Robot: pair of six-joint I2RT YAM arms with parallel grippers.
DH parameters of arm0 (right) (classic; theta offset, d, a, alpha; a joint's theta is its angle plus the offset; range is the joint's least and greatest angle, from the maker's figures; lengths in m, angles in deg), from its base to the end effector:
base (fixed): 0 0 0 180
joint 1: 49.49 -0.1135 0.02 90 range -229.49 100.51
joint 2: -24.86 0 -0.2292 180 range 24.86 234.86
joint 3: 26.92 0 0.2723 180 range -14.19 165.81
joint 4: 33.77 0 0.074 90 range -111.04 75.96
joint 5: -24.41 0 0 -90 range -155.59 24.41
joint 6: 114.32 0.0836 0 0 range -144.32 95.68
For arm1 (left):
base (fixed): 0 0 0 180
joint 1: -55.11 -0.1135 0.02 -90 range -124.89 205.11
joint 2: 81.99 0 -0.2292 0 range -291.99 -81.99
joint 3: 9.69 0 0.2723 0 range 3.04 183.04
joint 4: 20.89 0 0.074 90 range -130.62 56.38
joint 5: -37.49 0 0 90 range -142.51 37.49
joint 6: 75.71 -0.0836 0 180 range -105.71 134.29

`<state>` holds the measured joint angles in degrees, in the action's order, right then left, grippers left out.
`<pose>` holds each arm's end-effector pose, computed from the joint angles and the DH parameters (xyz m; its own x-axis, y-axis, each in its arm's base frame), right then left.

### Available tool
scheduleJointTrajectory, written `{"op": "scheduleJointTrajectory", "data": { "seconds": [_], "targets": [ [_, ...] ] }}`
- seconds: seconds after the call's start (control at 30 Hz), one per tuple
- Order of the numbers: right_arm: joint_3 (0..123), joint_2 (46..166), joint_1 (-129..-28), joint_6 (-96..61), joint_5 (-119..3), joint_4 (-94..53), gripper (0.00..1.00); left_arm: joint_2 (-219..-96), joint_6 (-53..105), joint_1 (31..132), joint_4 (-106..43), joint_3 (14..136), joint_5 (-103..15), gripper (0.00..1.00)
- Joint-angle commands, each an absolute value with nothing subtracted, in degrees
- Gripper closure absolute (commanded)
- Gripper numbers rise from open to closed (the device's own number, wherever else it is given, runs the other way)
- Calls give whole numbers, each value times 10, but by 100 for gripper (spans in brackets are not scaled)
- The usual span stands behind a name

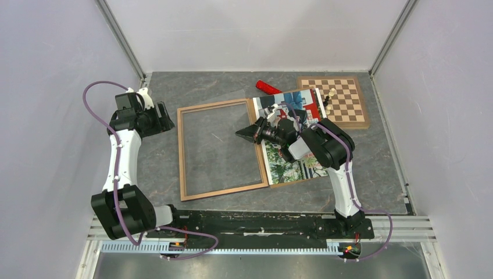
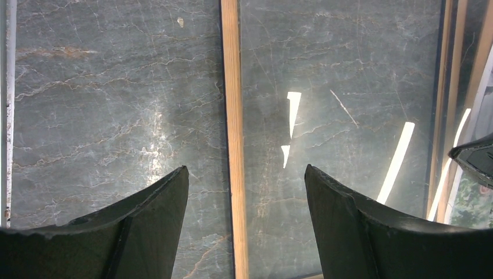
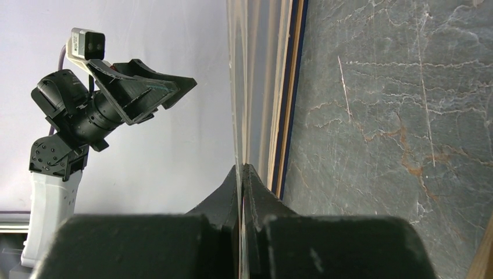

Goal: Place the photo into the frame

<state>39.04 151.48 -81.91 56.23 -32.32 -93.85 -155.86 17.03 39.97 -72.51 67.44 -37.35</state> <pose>0.3418 0.2714 0.0586 -0.9003 0.4052 -0.1587 -0.1412 0.0729 0.9873 0.3252 0.0653 0.2336 -0.7165 -0.2417 -0.6543 -0.1187 0.9666 -0.2270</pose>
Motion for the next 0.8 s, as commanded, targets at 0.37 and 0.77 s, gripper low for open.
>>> {"op": "scheduleJointTrajectory", "data": {
  "seconds": [0.37,0.77],
  "targets": [
    [430,1539,-822,556,-323,-961,100,-1546,160,397,-705,671,-361,21],
    [460,1553,-820,543,-304,-927,100,-1543,160,398,-703,666,-358,21]
  ]
}}
